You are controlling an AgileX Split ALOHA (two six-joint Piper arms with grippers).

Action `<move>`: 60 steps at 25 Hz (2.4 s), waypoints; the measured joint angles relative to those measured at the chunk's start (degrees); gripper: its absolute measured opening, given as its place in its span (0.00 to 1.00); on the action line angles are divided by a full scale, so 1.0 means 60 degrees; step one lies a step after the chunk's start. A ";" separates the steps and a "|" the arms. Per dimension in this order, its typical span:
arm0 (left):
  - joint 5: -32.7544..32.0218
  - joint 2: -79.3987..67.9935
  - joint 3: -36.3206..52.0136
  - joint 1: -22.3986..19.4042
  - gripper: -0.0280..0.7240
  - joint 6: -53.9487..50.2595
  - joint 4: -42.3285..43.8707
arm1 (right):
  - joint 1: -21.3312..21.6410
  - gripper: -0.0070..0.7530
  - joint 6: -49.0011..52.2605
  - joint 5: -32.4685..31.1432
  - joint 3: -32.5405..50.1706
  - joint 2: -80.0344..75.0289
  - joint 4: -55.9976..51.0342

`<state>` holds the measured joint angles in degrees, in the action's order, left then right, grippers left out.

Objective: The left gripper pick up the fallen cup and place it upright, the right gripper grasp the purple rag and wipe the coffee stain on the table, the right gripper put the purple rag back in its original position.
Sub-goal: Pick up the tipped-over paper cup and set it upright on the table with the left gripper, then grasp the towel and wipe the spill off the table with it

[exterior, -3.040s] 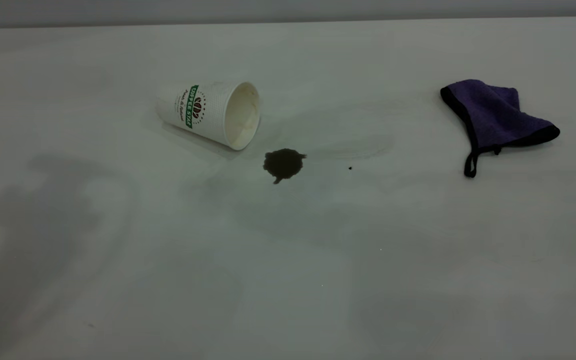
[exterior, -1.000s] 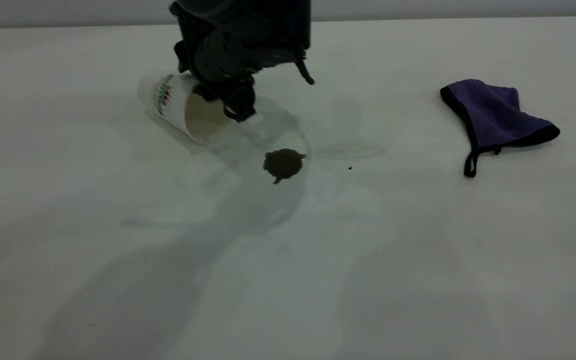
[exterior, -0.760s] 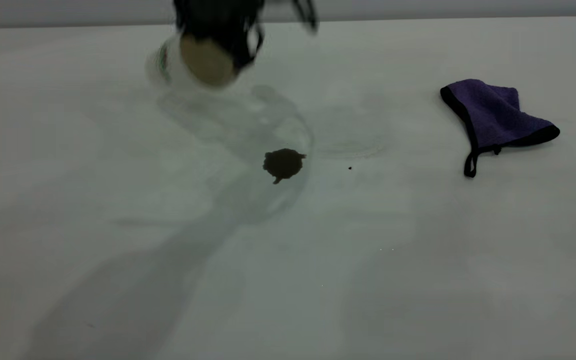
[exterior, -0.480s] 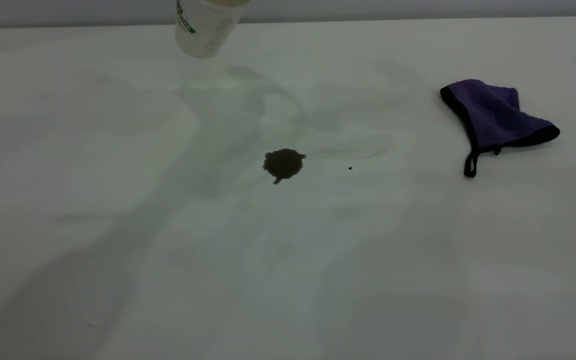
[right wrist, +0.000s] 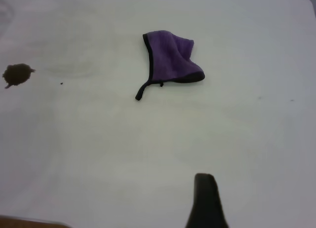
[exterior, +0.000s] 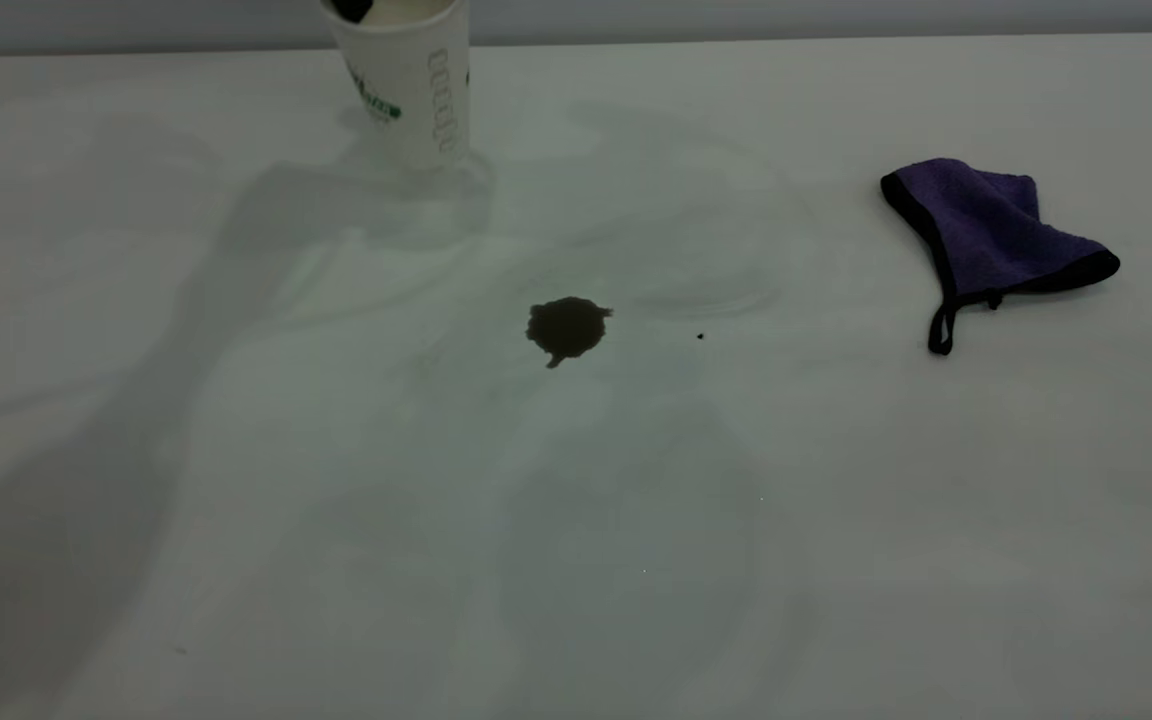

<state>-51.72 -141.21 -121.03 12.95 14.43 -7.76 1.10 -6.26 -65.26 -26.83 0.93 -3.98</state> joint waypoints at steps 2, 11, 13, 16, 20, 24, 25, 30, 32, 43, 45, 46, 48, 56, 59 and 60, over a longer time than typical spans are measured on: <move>0.0090 -0.0240 0.0000 -0.0044 0.08 -0.0001 -0.0021 | 0.0000 0.78 0.0000 0.0000 0.0000 0.0000 0.0000; 0.0390 -0.0914 0.0000 -0.0035 0.38 0.0022 -0.0473 | 0.0000 0.78 0.0000 0.0000 0.0000 0.0000 0.0000; 0.0356 -0.0872 -0.0007 -0.0035 0.54 0.0138 -0.0473 | 0.0000 0.78 0.0000 0.0000 0.0000 0.0000 0.0000; -0.0049 -0.0619 -0.0146 -0.0035 0.83 0.0424 -0.0454 | 0.0000 0.78 0.0000 0.0000 0.0000 0.0000 0.0000; -0.1342 0.0164 -0.0980 -0.0035 0.97 0.0600 -0.0379 | 0.0000 0.78 0.0000 0.0000 0.0000 0.0000 0.0000; -0.2526 0.1272 -0.2122 -0.0035 0.95 0.0600 -0.0046 | 0.0000 0.78 0.0000 -0.0002 0.0000 0.0000 0.0000; -0.2526 0.1530 -0.2338 -0.0035 0.94 0.0527 0.0059 | 0.0000 0.78 0.0000 -0.0002 0.0000 0.0000 0.0000; -0.2534 0.3231 -0.2492 -0.0035 0.89 0.0025 0.0343 | 0.0000 0.78 0.0000 -0.0002 0.0000 0.0000 0.0000; -0.2534 0.3845 -0.2437 -0.0035 0.87 -0.0054 0.0363 | 0.0000 0.78 0.0000 -0.0002 0.0000 0.0000 0.0000; -0.2534 0.8662 0.3168 -0.0035 0.68 -0.0559 0.0626 | 0.0000 0.78 0.0000 -0.0002 0.0000 0.0000 0.0000; -0.2534 0.9628 0.4377 -0.0035 0.65 -0.0559 0.0820 | 0.0000 0.78 0.0000 -0.0002 0.0000 0.0000 0.0000; -0.2534 1.0003 0.4944 -0.0035 0.64 -0.0550 0.0861 | 0.0000 0.78 0.0000 -0.0002 0.0000 0.0000 0.0000; -0.2534 1.0819 0.5778 -0.0035 0.62 -0.0530 0.0986 | 0.0000 0.78 0.0000 -0.0002 0.0000 0.0000 0.0000; -0.2534 1.3499 0.9297 -0.0028 0.59 -0.1560 0.1067 | 0.0000 0.78 0.0000 -0.0002 0.0000 0.0000 0.0000; -0.2534 1.4665 1.1043 -0.0028 0.59 -0.2123 0.1067 | 0.0000 0.78 0.0000 -0.0002 0.0000 0.0000 0.0000; -0.2534 1.5080 1.1625 -0.0028 0.59 -0.2210 0.1067 | 0.0000 0.78 0.0000 -0.0002 0.0000 0.0000 0.0000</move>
<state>-66.92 -50.73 -51.28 12.78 1.17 -1.36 1.10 -6.26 -65.27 -26.83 0.93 -3.98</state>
